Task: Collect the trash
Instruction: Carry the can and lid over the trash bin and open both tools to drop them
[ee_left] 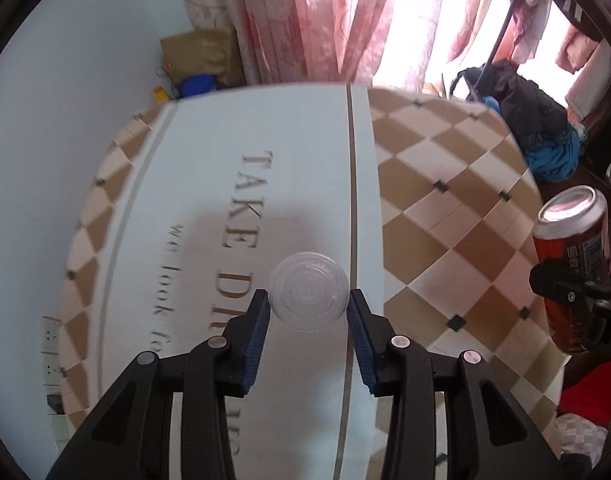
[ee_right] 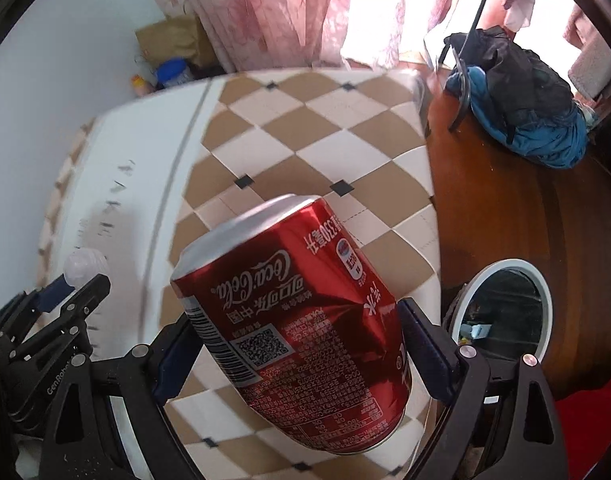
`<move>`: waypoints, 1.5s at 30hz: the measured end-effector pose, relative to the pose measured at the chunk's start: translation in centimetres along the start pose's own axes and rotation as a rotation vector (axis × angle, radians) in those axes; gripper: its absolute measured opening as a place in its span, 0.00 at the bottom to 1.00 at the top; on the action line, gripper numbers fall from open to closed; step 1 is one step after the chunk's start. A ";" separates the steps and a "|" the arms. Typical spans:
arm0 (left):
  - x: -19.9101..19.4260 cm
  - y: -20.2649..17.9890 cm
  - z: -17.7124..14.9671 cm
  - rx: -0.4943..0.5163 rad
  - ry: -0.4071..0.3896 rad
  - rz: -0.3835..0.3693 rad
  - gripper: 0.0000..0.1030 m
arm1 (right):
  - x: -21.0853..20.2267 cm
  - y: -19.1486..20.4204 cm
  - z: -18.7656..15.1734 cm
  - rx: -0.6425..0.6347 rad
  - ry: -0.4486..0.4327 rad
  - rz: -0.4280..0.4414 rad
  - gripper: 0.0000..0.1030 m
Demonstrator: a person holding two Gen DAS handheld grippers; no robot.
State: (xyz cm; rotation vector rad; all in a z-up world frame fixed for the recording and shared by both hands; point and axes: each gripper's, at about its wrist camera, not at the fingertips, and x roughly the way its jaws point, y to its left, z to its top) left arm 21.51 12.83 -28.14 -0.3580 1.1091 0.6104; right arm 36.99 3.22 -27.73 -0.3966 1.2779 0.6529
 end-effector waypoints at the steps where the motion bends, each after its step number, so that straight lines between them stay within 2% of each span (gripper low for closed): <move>1: -1.0 0.0 -0.2 0.000 -0.017 0.002 0.35 | -1.3 -0.5 -0.4 0.013 -0.024 0.016 0.91; 5: -5.7 -1.3 0.5 0.013 -0.103 -0.018 0.35 | -6.2 -3.0 -1.9 0.069 -0.106 0.073 0.91; 9: -10.9 -5.6 1.5 0.073 -0.190 -0.078 0.35 | -11.2 -6.5 -3.4 0.143 -0.188 0.112 0.91; 12: -13.7 -9.5 2.2 0.117 -0.230 -0.145 0.35 | -14.7 -11.6 -5.4 0.220 -0.247 0.121 0.91; 17: -15.8 -18.7 3.0 0.219 -0.228 -0.298 0.35 | -16.5 -21.1 -8.7 0.355 -0.268 0.073 0.91; 21: -12.7 -26.4 2.8 0.265 -0.109 -0.425 0.35 | -14.2 -28.7 -11.3 0.475 -0.210 0.049 0.91; 24: -8.5 -31.1 2.7 0.273 0.014 -0.475 0.35 | -10.6 -34.3 -13.0 0.578 -0.138 0.073 0.91; 28: -2.5 -36.1 3.3 0.263 0.192 -0.524 0.35 | -6.6 -39.0 -14.0 0.651 -0.070 0.091 0.91; 31: 0.1 -38.6 3.6 0.256 0.263 -0.517 0.36 | -3.4 -41.5 -14.1 0.689 -0.024 0.100 0.91; 32: 0.6 -39.1 3.7 0.253 0.277 -0.499 0.40 | -2.5 -42.1 -14.2 0.700 -0.019 0.106 0.91; 33: 1.3 -39.7 3.9 0.256 0.284 -0.485 0.46 | -1.6 -42.7 -14.1 0.706 -0.006 0.128 0.91; 34: 1.6 -40.1 3.8 0.260 0.284 -0.476 0.64 | -0.7 -43.1 -14.0 0.712 0.013 0.139 0.91; 35: 1.8 -40.3 3.9 0.263 0.281 -0.462 0.77 | -0.4 -43.3 -14.0 0.715 0.021 0.141 0.92; 37: 1.8 -40.5 3.7 0.258 0.273 -0.447 0.79 | 0.7 -43.4 -13.8 0.713 0.041 0.161 0.97; 39: 2.0 -40.4 3.4 0.264 0.274 -0.415 0.82 | 1.0 -43.4 -13.8 0.705 0.045 0.142 0.98; 40: 1.9 -40.2 3.0 0.267 0.268 -0.398 0.93 | 1.0 -43.1 -13.9 0.696 0.052 0.130 1.00; 41: 1.7 -40.1 2.7 0.275 0.258 -0.372 0.98 | 0.8 -42.9 -14.2 0.689 0.058 0.110 1.00; 45: 0.4 -38.6 1.6 0.317 0.203 -0.268 0.98 | -0.9 -42.0 -15.5 0.650 0.063 0.036 1.00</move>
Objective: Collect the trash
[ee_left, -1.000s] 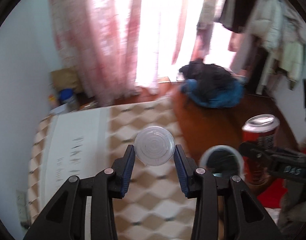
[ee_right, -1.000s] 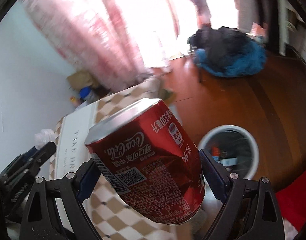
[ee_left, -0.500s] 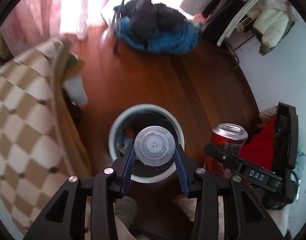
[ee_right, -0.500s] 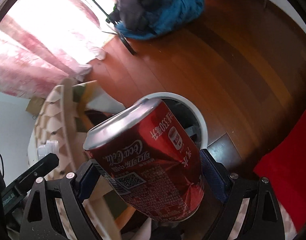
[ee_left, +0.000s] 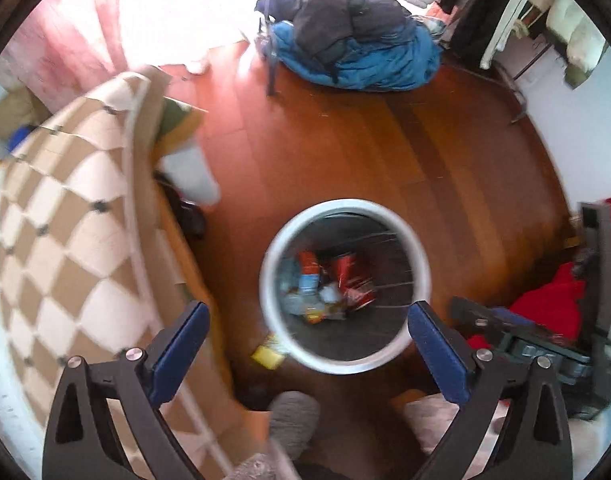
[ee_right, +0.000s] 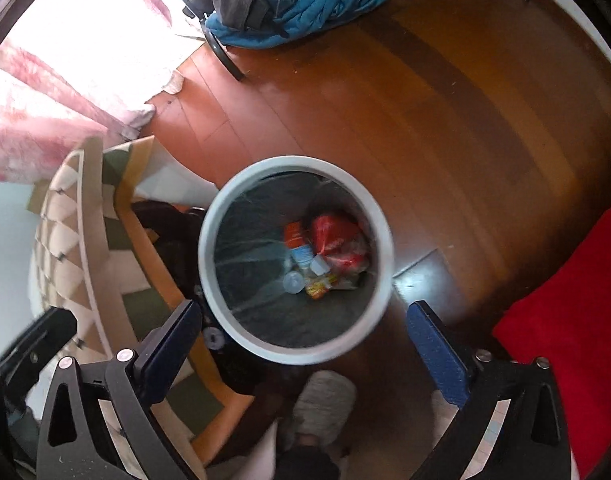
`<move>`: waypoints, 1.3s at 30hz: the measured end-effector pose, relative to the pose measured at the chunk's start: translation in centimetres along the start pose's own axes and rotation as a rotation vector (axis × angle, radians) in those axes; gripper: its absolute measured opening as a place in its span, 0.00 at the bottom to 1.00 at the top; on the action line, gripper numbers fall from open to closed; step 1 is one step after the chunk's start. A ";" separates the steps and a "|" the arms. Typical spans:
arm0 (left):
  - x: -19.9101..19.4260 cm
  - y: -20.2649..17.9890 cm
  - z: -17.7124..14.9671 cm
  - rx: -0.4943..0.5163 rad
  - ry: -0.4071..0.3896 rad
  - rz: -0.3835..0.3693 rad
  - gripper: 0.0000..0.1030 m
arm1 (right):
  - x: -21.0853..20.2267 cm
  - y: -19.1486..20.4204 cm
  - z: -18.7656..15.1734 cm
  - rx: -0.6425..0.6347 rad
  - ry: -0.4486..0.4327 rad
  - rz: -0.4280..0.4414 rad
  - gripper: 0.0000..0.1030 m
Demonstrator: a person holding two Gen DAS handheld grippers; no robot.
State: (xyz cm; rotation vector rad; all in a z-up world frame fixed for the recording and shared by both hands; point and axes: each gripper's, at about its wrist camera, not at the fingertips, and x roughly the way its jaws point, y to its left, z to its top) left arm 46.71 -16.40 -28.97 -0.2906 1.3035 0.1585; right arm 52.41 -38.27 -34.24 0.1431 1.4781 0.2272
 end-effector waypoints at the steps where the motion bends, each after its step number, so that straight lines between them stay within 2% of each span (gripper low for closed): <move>1: -0.4 0.1 -0.6 0.009 -0.009 0.024 0.98 | -0.6 0.3 -0.7 -0.017 -0.011 -0.025 1.00; 4: -1.2 0.8 -2.3 0.012 -0.016 0.061 0.98 | -2.8 1.0 -2.9 -0.055 -0.041 -0.075 1.00; 7: -2.6 1.1 -3.7 0.016 -0.025 0.086 0.98 | -5.0 1.6 -4.7 -0.086 -0.059 -0.086 1.00; 13: -7.9 0.8 -6.3 0.025 -0.078 0.077 0.98 | -11.2 3.4 -8.5 -0.124 -0.106 -0.042 1.00; 28: -23.3 0.6 -12.7 0.037 -0.214 -0.047 0.98 | -27.3 6.5 -18.4 -0.228 -0.231 0.114 1.00; 39: -29.8 0.9 -16.2 0.056 -0.243 -0.160 0.98 | -33.6 8.0 -22.8 -0.288 -0.240 0.187 1.00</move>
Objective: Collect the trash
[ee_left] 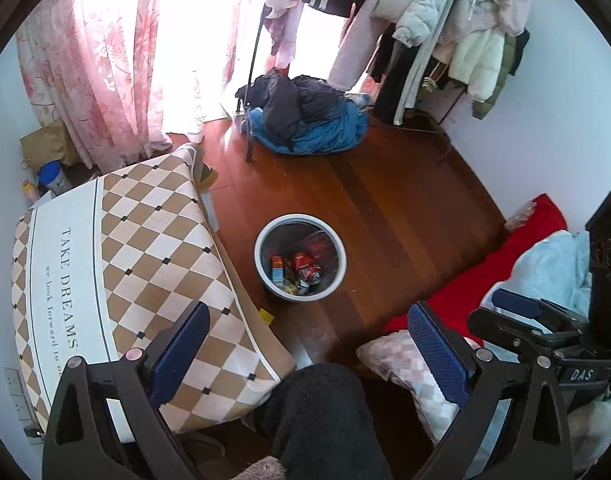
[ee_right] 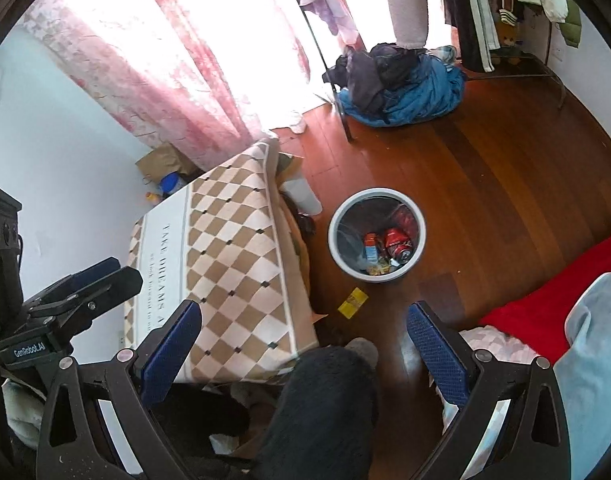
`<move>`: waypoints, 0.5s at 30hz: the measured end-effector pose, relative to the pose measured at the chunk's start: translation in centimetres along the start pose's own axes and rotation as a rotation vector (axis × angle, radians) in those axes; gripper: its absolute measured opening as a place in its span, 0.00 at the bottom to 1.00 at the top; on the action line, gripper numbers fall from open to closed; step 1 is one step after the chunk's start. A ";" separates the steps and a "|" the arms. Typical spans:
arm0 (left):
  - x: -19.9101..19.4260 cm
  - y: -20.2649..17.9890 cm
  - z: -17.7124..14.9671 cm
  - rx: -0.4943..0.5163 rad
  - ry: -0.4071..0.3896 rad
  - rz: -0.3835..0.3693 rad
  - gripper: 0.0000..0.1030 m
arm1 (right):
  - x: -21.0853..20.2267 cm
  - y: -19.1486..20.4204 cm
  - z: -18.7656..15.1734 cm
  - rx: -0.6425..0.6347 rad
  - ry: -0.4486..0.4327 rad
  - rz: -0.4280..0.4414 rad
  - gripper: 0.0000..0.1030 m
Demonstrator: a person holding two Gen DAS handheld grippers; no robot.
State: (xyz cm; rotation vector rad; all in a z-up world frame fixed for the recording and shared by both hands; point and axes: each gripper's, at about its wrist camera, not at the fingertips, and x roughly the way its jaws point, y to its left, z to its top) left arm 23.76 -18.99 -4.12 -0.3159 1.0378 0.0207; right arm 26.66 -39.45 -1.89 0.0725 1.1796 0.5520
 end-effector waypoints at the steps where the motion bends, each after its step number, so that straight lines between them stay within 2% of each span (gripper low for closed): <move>1: -0.4 0.0 -0.1 -0.002 0.000 -0.006 0.98 | -0.3 0.3 -0.2 -0.002 0.003 0.013 1.00; 7: -2.1 0.3 -0.6 -0.002 -0.012 -0.024 0.98 | -1.4 1.6 -0.9 -0.018 0.008 0.034 1.00; 15: -3.3 0.8 -1.0 -0.006 -0.027 -0.033 0.98 | -2.4 2.7 -0.9 -0.047 -0.010 0.020 1.00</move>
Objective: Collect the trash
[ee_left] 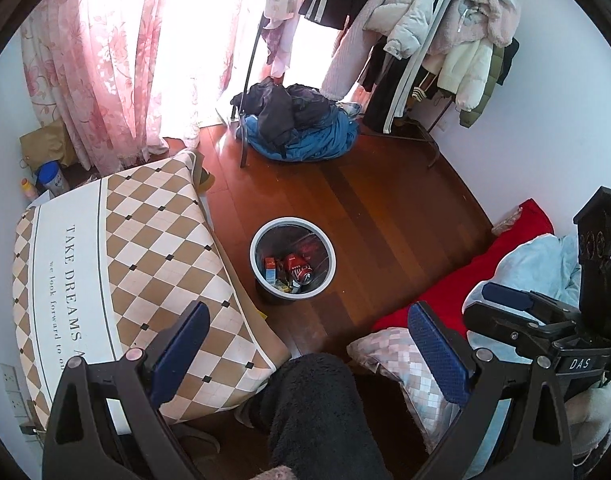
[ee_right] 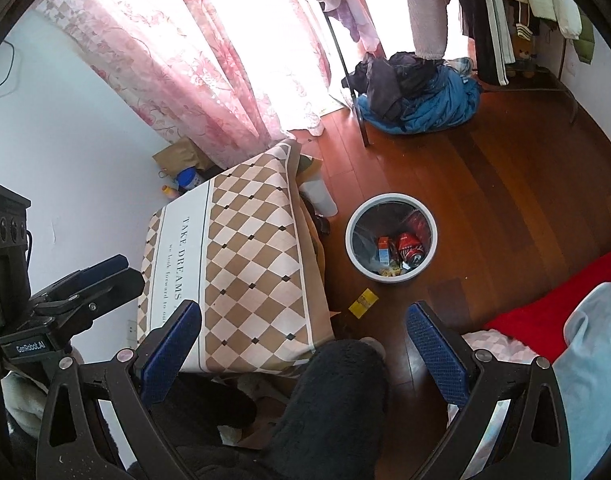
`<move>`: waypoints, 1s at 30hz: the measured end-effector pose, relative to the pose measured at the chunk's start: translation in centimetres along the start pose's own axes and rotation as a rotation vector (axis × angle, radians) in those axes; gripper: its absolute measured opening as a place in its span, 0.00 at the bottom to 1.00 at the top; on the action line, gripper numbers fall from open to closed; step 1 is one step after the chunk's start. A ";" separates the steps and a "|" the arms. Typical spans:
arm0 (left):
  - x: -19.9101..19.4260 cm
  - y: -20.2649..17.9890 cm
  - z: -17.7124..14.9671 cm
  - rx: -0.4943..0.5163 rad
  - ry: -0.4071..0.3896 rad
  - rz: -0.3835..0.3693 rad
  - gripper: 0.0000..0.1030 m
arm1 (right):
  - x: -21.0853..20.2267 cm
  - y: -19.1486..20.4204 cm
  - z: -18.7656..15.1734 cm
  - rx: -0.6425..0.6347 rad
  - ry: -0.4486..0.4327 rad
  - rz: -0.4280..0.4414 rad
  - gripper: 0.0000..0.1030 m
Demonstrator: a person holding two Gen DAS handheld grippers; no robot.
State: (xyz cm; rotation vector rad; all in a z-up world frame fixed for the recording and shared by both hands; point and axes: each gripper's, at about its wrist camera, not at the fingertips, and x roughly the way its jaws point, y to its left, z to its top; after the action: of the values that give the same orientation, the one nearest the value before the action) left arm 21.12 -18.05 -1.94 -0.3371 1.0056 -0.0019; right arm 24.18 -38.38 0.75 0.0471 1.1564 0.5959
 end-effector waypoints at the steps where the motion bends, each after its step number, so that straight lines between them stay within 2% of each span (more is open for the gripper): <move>1: 0.0 0.0 0.0 -0.001 0.001 0.001 0.99 | 0.0 0.1 0.0 -0.003 0.002 -0.002 1.00; 30: -0.9 -1.4 -0.8 0.020 0.011 -0.027 1.00 | -0.4 0.5 -0.3 -0.022 0.013 -0.004 1.00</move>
State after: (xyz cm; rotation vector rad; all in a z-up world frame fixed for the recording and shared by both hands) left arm 20.17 -19.49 -1.23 -0.3326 1.0115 -0.0388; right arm 23.61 -38.24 1.07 0.0220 1.1626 0.6057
